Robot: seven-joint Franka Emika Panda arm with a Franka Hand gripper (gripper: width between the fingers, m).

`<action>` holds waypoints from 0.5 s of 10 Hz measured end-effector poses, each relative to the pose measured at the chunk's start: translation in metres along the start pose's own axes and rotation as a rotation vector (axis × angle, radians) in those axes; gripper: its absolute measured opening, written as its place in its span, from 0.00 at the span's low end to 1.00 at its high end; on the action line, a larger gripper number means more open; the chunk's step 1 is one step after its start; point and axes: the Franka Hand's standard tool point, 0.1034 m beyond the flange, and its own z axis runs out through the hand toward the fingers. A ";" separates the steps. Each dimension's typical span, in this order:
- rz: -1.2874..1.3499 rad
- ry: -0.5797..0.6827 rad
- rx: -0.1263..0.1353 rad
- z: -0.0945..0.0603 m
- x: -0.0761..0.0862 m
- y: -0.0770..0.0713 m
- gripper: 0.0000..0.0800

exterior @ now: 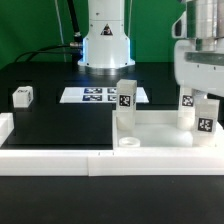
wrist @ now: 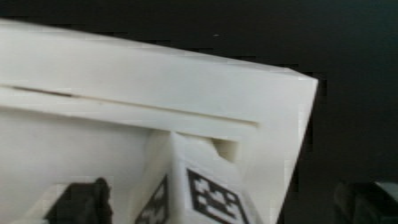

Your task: Assemble square table

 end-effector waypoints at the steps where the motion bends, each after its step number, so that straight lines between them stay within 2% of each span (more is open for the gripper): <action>1: -0.004 -0.004 -0.011 0.001 0.000 0.002 0.80; 3: -0.144 0.000 -0.011 0.001 0.001 0.002 0.81; 5: -0.481 0.005 0.001 -0.001 0.004 0.000 0.81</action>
Offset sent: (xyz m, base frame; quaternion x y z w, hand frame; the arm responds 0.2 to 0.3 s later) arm 0.0000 0.0000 0.0000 0.0000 0.0000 -0.2571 0.9664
